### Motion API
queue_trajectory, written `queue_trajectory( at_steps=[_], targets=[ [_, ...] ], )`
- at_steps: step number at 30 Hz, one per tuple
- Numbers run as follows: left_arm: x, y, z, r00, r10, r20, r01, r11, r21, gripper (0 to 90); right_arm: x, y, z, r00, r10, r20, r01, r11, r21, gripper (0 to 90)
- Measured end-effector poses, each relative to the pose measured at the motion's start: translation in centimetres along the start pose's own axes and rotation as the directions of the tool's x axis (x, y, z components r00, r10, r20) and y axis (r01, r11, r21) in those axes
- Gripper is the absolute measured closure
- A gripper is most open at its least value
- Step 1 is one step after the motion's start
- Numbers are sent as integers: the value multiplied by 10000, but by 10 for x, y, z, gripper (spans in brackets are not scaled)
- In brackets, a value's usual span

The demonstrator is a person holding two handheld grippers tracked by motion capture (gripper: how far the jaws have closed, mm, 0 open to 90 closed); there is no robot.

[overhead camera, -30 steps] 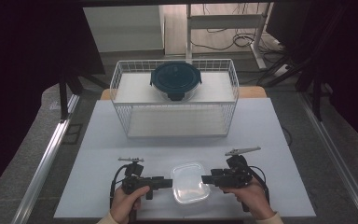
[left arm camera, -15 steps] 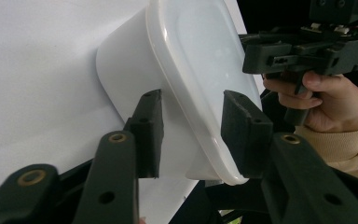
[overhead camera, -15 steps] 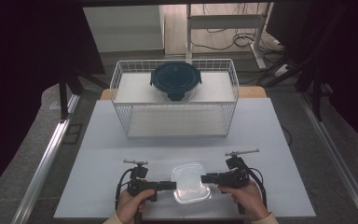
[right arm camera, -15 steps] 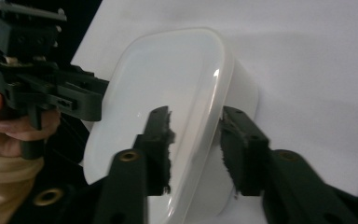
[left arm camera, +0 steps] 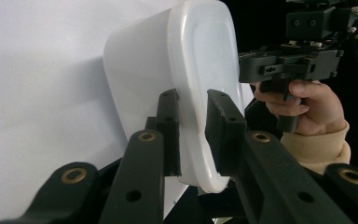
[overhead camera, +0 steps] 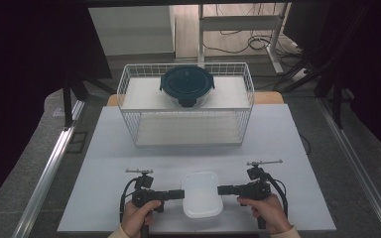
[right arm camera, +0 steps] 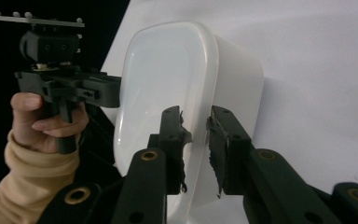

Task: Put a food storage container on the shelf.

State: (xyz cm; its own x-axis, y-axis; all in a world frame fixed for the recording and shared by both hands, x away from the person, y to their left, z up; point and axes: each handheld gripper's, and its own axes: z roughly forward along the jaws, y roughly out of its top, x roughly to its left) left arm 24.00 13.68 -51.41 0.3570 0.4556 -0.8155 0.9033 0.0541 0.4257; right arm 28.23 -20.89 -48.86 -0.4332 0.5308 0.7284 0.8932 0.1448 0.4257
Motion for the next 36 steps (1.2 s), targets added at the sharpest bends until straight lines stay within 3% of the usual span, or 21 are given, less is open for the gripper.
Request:
queue_trajectory(
  at_steps=[5, 13, 24, 36],
  targets=[
    [-4, 1, -5, 9997, 248, -33, -248, 9996, -95, 809, 1, -1, -3, 9993, -23, -361, 20, 10000, -75, 803],
    [-7, 1, -10, 9987, 514, -9, -514, 9986, -157, 811, 5, -2, -3, 9991, -270, -318, 267, 9996, -110, 804],
    [-18, 5, -20, 9946, 1034, 85, -1029, 9938, -416, 811, 22, 1, -10, 9927, -1186, -200, 1172, 9913, -592, 803],
    [-29, 17, -34, 9884, 1511, -156, -1518, 9851, -812, 809, 41, 17, -13, 9778, -2088, -171, 2068, 9752, -786, 804]
  ],
)
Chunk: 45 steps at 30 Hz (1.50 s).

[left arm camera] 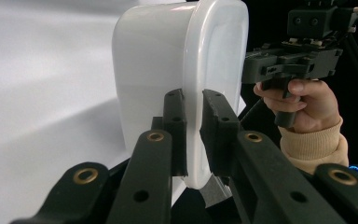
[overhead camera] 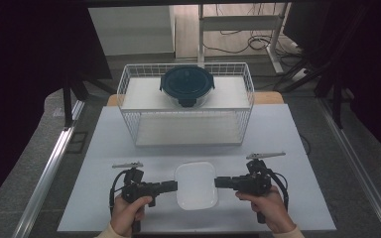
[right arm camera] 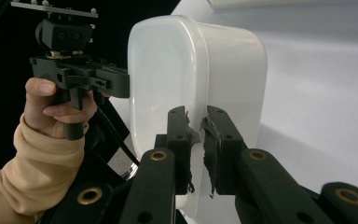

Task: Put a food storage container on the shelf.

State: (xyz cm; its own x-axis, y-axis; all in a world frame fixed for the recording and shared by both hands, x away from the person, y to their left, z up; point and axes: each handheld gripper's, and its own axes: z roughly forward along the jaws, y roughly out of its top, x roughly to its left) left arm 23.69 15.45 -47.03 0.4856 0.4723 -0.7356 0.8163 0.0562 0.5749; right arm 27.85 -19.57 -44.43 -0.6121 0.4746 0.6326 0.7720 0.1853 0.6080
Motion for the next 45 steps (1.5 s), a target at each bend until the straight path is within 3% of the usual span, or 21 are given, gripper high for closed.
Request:
queue_trajectory(
  at_steps=[7, 16, 45],
  targets=[
    [-4, 14, -6, 9997, 223, -67, -224, 9997, -125, 806, 8, 18, -3, 9991, -387, -154, 384, 9991, -156, 806],
    [-23, 42, -20, 9956, 900, -265, -909, 9953, -340, 805, 21, 40, -11, 9966, -780, -274, 764, 9955, -564, 809],
    [-48, 80, -39, 9863, 1636, -214, -1647, 9839, -698, 804, 49, 77, -28, 9894, -1446, -156, 1420, 9839, -1086, 810]
  ],
)
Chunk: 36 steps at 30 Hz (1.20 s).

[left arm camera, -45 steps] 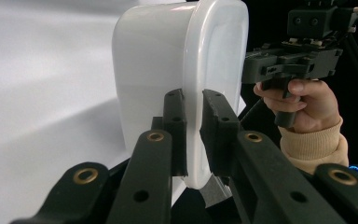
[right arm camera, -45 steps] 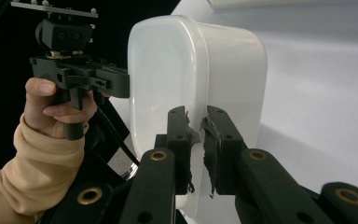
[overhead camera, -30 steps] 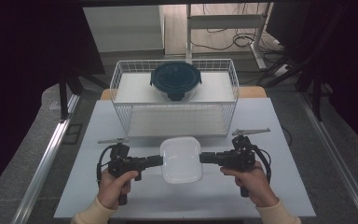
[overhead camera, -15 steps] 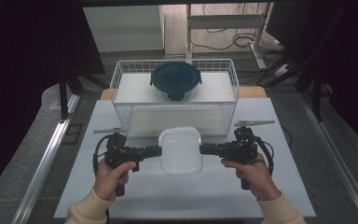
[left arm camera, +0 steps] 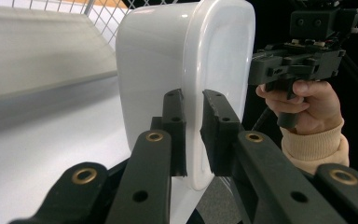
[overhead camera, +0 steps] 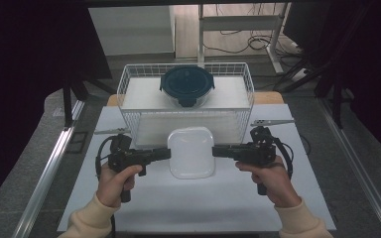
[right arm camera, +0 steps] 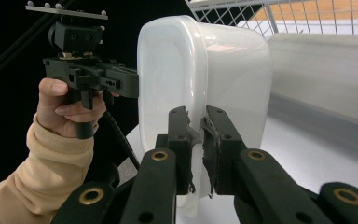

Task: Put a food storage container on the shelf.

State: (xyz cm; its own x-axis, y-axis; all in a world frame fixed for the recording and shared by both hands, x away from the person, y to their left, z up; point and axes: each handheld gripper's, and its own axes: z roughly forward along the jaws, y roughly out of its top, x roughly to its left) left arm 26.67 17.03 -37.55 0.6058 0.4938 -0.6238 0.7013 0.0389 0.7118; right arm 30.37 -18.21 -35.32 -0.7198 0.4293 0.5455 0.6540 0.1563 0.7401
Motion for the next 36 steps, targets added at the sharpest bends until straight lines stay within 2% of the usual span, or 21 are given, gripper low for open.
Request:
queue_trajectory(
  at_steps=[14, 20, 36],
  targets=[
    [-9, 22, -10, 9993, 374, 41, -373, 9990, -258, 804, 10, 21, -5, 9991, -426, -31, 424, 9984, -364, 810],
    [-13, 33, -15, 9983, 584, -71, -586, 9976, -373, 804, 15, 32, -5, 9980, -624, 4, 624, 9969, -478, 810],
    [-20, 64, -25, 9967, 811, -81, -814, 9956, -472, 803, 25, 61, -7, 9957, -918, 89, 922, 9934, -676, 810]
  ],
)
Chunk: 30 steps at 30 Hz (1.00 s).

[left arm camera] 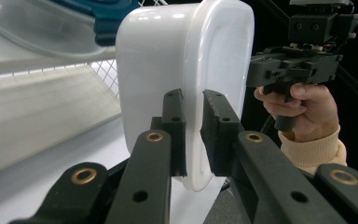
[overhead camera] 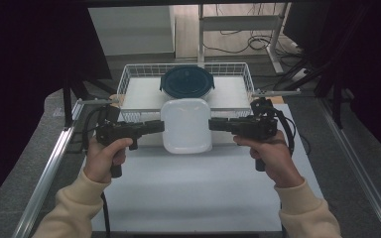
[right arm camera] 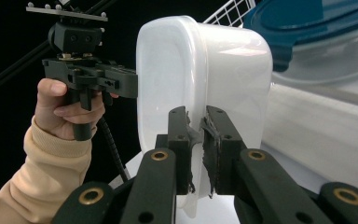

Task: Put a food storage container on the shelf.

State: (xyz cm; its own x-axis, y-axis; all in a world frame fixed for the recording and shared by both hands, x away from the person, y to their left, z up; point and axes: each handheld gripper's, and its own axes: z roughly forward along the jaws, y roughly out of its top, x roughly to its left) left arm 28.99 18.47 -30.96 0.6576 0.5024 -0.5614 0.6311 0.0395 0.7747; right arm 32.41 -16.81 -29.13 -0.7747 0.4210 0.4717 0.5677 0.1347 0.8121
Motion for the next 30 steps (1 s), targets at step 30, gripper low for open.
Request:
queue_trajectory(
  at_steps=[30],
  targets=[
    [-2, 75, -8, 9994, 339, -24, -339, 9993, -127, 803, 3, 73, -2, 9995, -262, 191, 267, 9993, -262, 811]
  ],
)
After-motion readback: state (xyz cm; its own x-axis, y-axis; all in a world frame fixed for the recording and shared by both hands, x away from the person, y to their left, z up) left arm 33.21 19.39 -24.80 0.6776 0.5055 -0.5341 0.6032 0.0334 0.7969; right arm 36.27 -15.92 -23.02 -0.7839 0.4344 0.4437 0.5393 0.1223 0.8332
